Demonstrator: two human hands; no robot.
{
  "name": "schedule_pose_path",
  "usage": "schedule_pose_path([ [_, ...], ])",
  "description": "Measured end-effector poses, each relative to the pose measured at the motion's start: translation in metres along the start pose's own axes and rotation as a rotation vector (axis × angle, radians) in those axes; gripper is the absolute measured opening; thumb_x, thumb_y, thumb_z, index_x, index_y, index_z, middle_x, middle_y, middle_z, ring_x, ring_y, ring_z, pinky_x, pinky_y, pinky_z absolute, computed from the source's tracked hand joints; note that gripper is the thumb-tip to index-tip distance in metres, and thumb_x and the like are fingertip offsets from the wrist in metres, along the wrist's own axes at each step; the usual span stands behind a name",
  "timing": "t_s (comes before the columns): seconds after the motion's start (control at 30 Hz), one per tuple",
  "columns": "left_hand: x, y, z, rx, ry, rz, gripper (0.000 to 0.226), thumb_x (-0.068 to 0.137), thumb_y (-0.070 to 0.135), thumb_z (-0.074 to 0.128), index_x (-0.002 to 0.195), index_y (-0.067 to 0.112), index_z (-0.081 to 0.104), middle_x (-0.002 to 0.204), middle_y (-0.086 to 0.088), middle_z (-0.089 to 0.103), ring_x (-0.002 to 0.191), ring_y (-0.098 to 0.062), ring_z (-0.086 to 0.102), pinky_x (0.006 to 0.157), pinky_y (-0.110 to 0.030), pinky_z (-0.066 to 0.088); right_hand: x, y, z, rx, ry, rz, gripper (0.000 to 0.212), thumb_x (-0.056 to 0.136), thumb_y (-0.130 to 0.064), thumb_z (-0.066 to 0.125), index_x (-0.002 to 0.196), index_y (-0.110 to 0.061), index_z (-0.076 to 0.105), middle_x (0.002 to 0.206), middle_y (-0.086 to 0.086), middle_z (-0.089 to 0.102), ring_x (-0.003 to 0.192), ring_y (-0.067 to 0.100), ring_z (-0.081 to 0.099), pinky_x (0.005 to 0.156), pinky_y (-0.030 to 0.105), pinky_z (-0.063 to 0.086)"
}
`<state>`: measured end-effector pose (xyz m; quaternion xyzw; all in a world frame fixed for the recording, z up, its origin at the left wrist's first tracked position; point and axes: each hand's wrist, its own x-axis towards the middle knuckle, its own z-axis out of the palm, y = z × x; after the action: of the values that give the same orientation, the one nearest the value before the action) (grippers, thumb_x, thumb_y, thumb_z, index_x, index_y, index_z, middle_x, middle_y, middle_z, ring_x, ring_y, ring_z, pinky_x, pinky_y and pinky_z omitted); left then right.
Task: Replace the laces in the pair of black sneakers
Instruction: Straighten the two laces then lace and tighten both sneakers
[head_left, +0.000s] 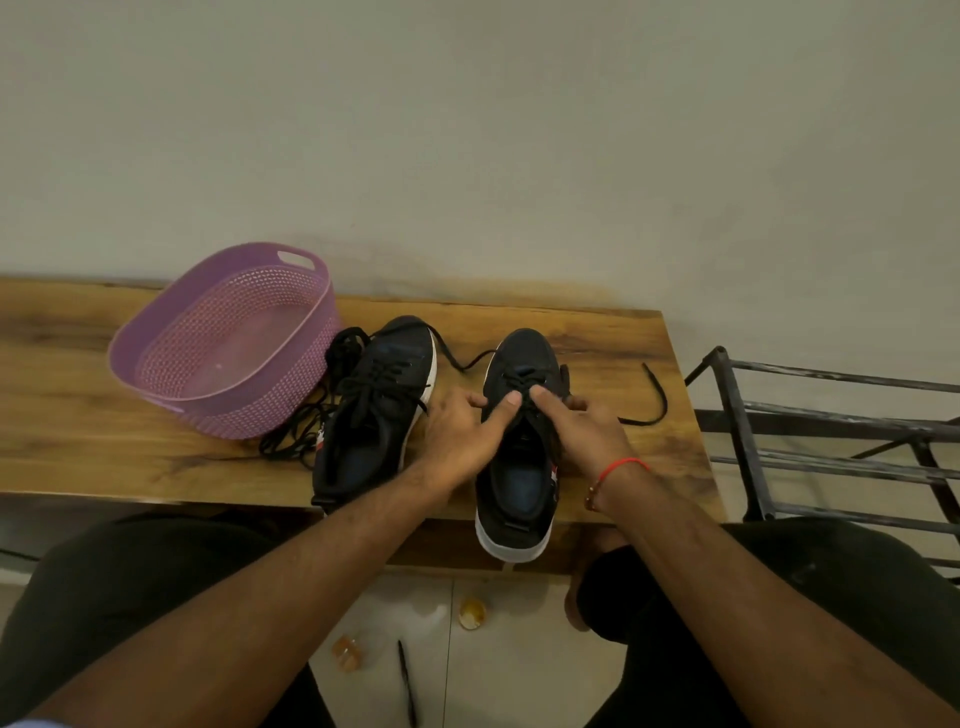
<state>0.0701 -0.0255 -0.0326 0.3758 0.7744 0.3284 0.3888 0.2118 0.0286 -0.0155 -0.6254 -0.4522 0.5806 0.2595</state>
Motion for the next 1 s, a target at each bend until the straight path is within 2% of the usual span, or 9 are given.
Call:
schedule_pose_path([
  [0.13, 0.002, 0.004, 0.006, -0.052, 0.077, -0.014, 0.050, 0.086, 0.066, 0.066, 0.114, 0.026, 0.056, 0.121, 0.003, 0.056, 0.110, -0.015, 0.057, 0.090, -0.036, 0.054, 0.006, 0.004, 0.005, -0.085, 0.042, -0.167, 0.007, 0.093, -0.027, 0.067, 0.092, -0.025, 0.061, 0.093, -0.001, 0.064, 0.091, 0.022, 0.069, 0.083, 0.042, 0.060],
  [0.27, -0.002, 0.002, 0.006, -0.277, 0.098, -0.076, 0.033, 0.089, 0.049, 0.072, 0.107, 0.024, 0.060, 0.110, 0.004, 0.062, 0.099, -0.011, 0.061, 0.070, -0.025, 0.048, 0.012, 0.006, 0.002, -0.154, -0.061, -0.155, 0.012, 0.093, -0.017, 0.067, 0.090, -0.028, 0.063, 0.090, -0.003, 0.061, 0.085, 0.020, 0.067, 0.084, 0.047, 0.059],
  [0.4, 0.002, -0.002, 0.003, -0.431, 0.072, -0.161, 0.025, 0.092, 0.042, 0.072, 0.105, 0.020, 0.069, 0.103, 0.001, 0.072, 0.095, -0.013, 0.069, 0.075, -0.028, 0.056, 0.017, 0.006, 0.002, -0.169, -0.035, -0.221, 0.009, 0.095, -0.018, 0.066, 0.102, -0.020, 0.070, 0.097, -0.002, 0.067, 0.084, 0.006, 0.063, 0.065, 0.016, 0.048],
  [0.47, 0.004, 0.002, 0.000, -0.453, 0.037, -0.201, 0.018, 0.095, 0.036, 0.068, 0.101, 0.019, 0.073, 0.099, 0.000, 0.075, 0.093, -0.015, 0.071, 0.081, -0.032, 0.059, 0.018, 0.003, 0.004, -0.114, -0.011, -0.257, 0.013, 0.095, -0.023, 0.065, 0.105, -0.017, 0.072, 0.101, -0.002, 0.070, 0.089, 0.005, 0.064, 0.066, 0.012, 0.045],
  [0.63, 0.009, 0.008, -0.002, -0.431, 0.018, -0.241, 0.022, 0.095, 0.039, 0.067, 0.107, 0.021, 0.069, 0.103, 0.000, 0.073, 0.096, -0.017, 0.070, 0.084, -0.034, 0.058, 0.012, -0.008, 0.007, 0.115, -0.102, -0.242, 0.017, 0.099, -0.016, 0.059, 0.111, -0.012, 0.071, 0.084, -0.004, 0.073, 0.083, 0.005, 0.067, 0.077, 0.024, 0.053],
  [0.73, 0.014, 0.002, 0.002, -0.353, 0.086, -0.126, 0.035, 0.088, 0.048, 0.074, 0.113, 0.026, 0.064, 0.112, 0.002, 0.066, 0.101, -0.014, 0.066, 0.082, -0.033, 0.058, 0.013, -0.008, 0.004, 0.141, -0.123, -0.241, 0.020, 0.101, -0.017, 0.055, 0.115, -0.015, 0.069, 0.082, -0.003, 0.072, 0.085, 0.011, 0.067, 0.082, 0.032, 0.056],
  [0.83, 0.017, 0.002, 0.003, -0.213, 0.188, 0.009, 0.026, 0.085, 0.046, 0.077, 0.102, 0.028, 0.070, 0.120, 0.003, 0.060, 0.110, -0.012, 0.059, 0.086, -0.031, 0.054, 0.014, -0.007, 0.003, 0.180, -0.123, -0.224, 0.020, 0.102, -0.019, 0.054, 0.115, -0.018, 0.069, 0.082, -0.002, 0.073, 0.086, 0.018, 0.066, 0.084, 0.039, 0.055],
  [0.93, 0.015, 0.007, 0.004, -0.166, 0.193, 0.079, 0.012, 0.090, 0.040, 0.074, 0.092, 0.028, 0.074, 0.109, 0.005, 0.068, 0.102, -0.010, 0.065, 0.089, -0.039, 0.058, 0.016, -0.006, 0.003, 0.193, -0.133, -0.207, 0.021, 0.101, -0.017, 0.054, 0.115, -0.016, 0.069, 0.077, -0.003, 0.071, 0.085, 0.016, 0.066, 0.084, 0.038, 0.052],
  [1.0, 0.012, 0.011, 0.005, -0.218, 0.156, 0.038, 0.013, 0.096, 0.037, 0.067, 0.097, 0.025, 0.072, 0.103, 0.005, 0.070, 0.097, -0.012, 0.067, 0.087, -0.039, 0.060, 0.017, -0.006, 0.004, 0.198, -0.139, -0.198, 0.021, 0.100, -0.015, 0.054, 0.115, -0.014, 0.069, 0.074, -0.003, 0.068, 0.084, 0.014, 0.066, 0.082, 0.035, 0.053],
])
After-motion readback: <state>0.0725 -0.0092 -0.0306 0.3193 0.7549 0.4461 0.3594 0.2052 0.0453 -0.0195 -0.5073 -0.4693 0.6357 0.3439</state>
